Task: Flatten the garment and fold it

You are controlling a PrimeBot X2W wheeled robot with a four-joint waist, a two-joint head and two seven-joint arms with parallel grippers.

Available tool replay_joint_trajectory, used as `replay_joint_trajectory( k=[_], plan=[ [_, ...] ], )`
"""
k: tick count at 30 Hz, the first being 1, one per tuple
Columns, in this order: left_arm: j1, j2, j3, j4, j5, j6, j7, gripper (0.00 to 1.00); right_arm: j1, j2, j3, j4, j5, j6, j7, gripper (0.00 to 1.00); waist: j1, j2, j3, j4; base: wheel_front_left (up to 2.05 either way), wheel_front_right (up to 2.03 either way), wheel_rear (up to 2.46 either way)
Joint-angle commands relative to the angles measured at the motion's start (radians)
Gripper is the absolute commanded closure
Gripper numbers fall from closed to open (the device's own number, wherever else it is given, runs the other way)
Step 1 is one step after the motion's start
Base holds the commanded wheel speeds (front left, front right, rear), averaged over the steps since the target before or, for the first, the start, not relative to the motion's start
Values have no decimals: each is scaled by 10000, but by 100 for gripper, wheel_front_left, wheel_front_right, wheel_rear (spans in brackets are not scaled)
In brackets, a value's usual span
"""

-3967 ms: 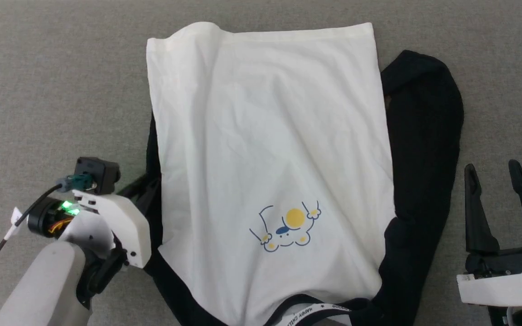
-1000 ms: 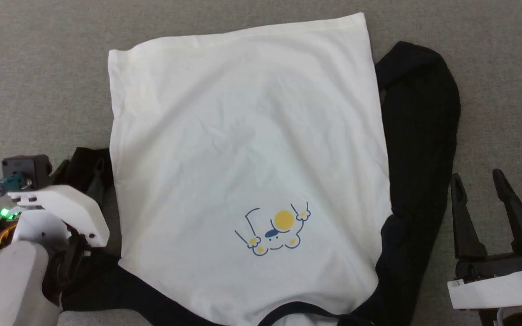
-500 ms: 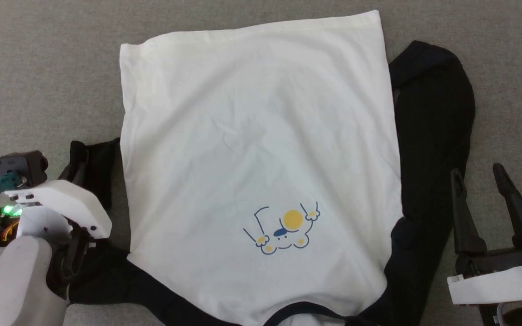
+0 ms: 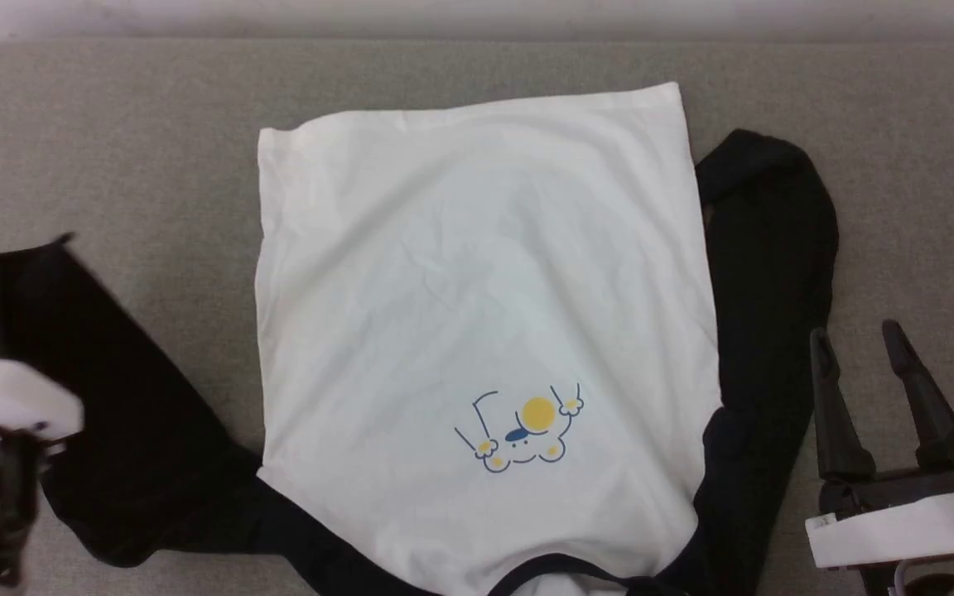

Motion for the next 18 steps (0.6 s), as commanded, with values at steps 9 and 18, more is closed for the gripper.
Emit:
replay_joint_trajectory(
  k=[9, 18],
  plan=[
    [2390, 272, 2045, -1034, -725, 880, -326, 100, 431, 22, 6, 645, 461, -7, -519, 0, 1, 0, -1294, 49, 0, 0, 0],
    [4137, -121, 3078, -758, -1199, 1181, -510, 100, 825, 22, 51, 991, 654, -7, -695, 0, 1, 0, -2227, 140, 0, 0, 0]
  ],
)
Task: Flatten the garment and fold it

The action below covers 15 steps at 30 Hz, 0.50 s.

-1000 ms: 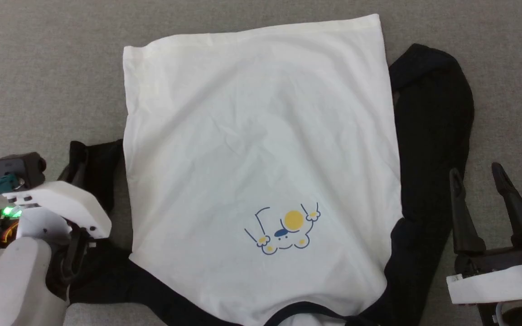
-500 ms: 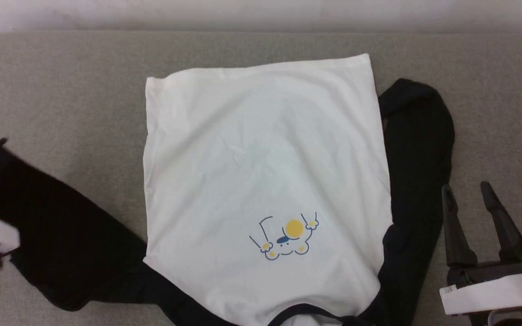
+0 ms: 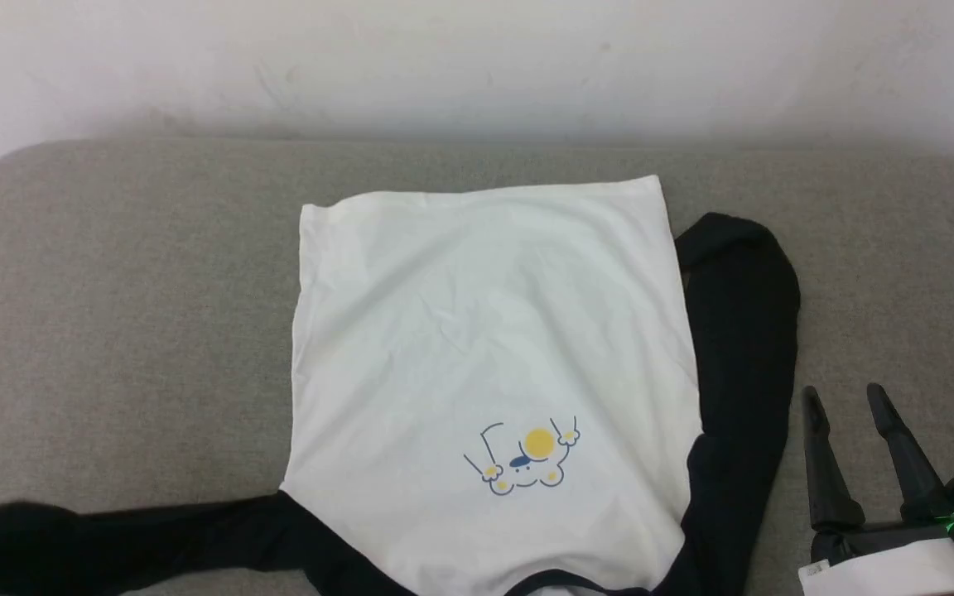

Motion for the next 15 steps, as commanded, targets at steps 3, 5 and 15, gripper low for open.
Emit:
replay_joint_trajectory(
  k=[3, 5, 15],
  plan=[
    [488, -32, 360, -59, -161, 79, -66, 100, 148, 22, 38, 25, 59, -6, -31, 0, 3, 0, -517, 55, 0, 0, 0],
    [671, -42, 481, -246, -212, 100, -53, 100, 238, 22, 20, 19, 78, -6, -24, 0, 3, 0, -617, 84, 0, 0, 0],
    [1050, 68, -181, -2158, 164, 209, 379, 100, 522, 22, -15, -82, 116, -6, 54, 0, 3, 0, -908, 194, 0, 0, 0]
  ],
)
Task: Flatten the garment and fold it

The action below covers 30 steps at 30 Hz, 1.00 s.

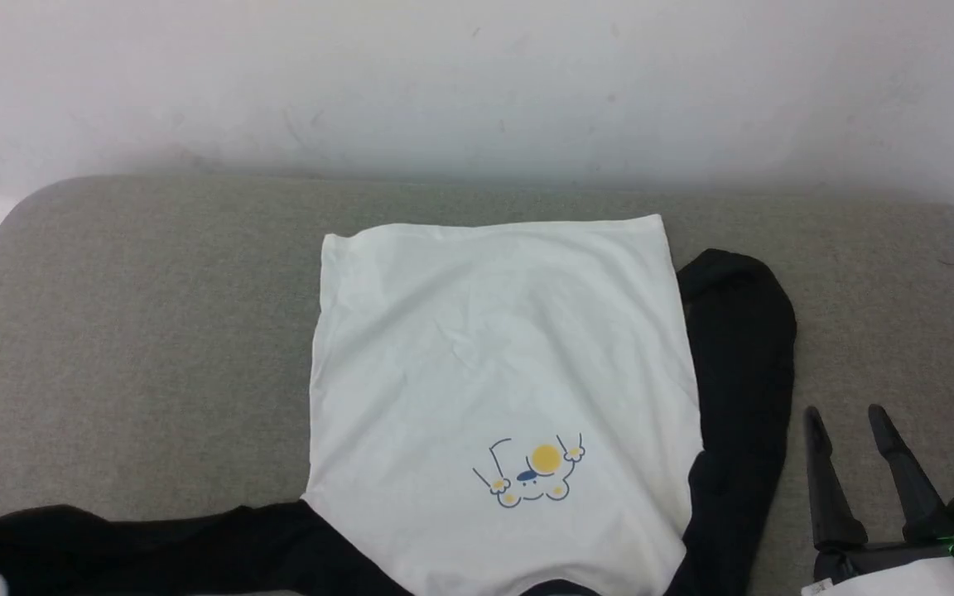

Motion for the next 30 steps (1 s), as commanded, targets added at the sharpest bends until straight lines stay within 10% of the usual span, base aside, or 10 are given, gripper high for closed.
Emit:
replay_joint_trajectory(
  k=[1, 15, 30],
  plan=[
    [-43, 49, -356, -466, 233, 96, 145, 100, 89, 22, -10, -64, 23, -6, 44, 0, 1, 0, 2, 23, 0, 0, 0],
    [-3285, -558, -5897, -2729, 2380, -407, 1951, 100, -251, 22, -573, -448, -107, -6, 3, 0, 1, 0, 471, -234, 0, 0, 0],
    [-6512, -3630, -10616, 1378, 3496, -2226, 2720, 100, -481, 22, -1145, -658, -6, -6, -58, 0, 1, 0, 1050, -967, 0, 0, 0]
  ],
)
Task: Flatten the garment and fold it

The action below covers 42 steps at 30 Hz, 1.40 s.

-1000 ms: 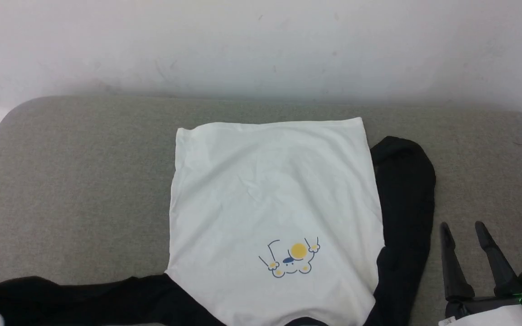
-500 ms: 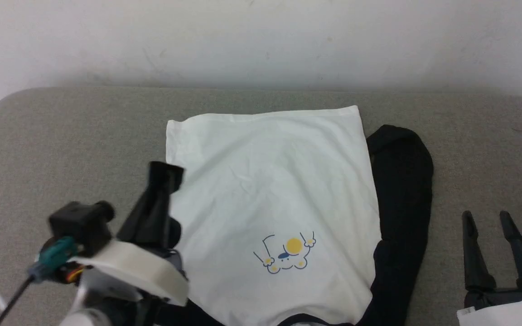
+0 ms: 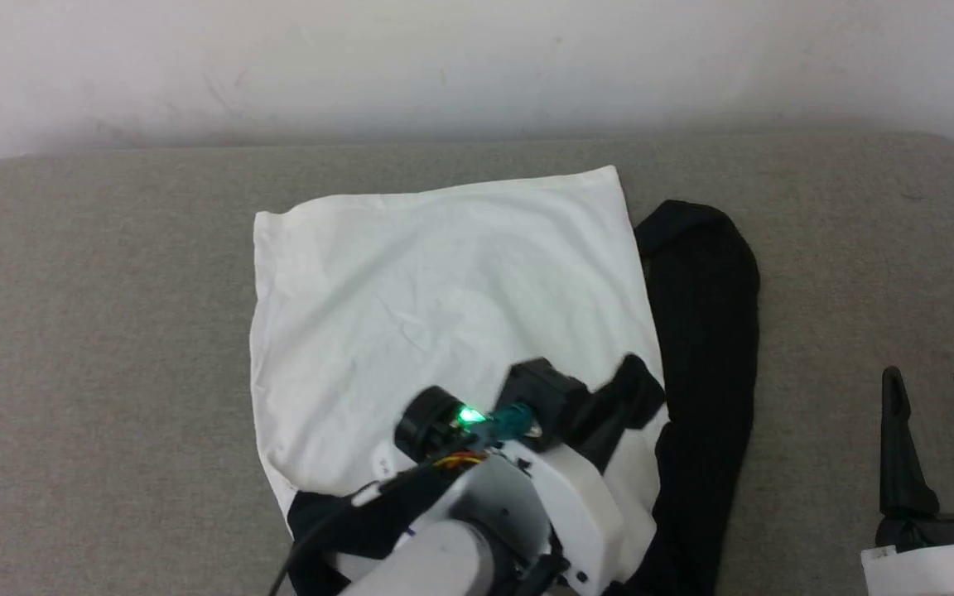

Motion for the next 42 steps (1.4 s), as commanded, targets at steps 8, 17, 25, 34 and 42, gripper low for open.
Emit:
replay_joint_trajectory(
  k=[8, 17, 25, 34, 42],
  plan=[
    [-267, -452, -1154, 2268, 197, -673, -47, 100, -193, 24, -77, 28, 56, -6, -136, 0, -1, 0, 423, -429, 0, 0, 0],
    [-311, -727, -2163, 4555, 82, -1163, 502, 100, -340, 24, 64, 174, 78, -6, -175, 0, -1, 0, 545, -488, 0, 0, 0],
    [-505, -867, -2116, 5079, -529, -1196, 1, 0, -321, 24, 75, 318, 79, -6, -177, 0, -1, 0, 370, -331, 0, 0, 0],
    [-576, -624, -794, 2581, -2394, -1235, 431, 0, -36, 24, -37, 237, 28, -6, -1, 0, -1, 0, -145, 11, 0, 0, 0],
    [353, 992, 1762, -129, -1982, 452, -1562, 0, 160, 24, -18, 108, 20, -6, 138, 0, -1, 0, -471, 72, 0, 0, 0]
  ],
)
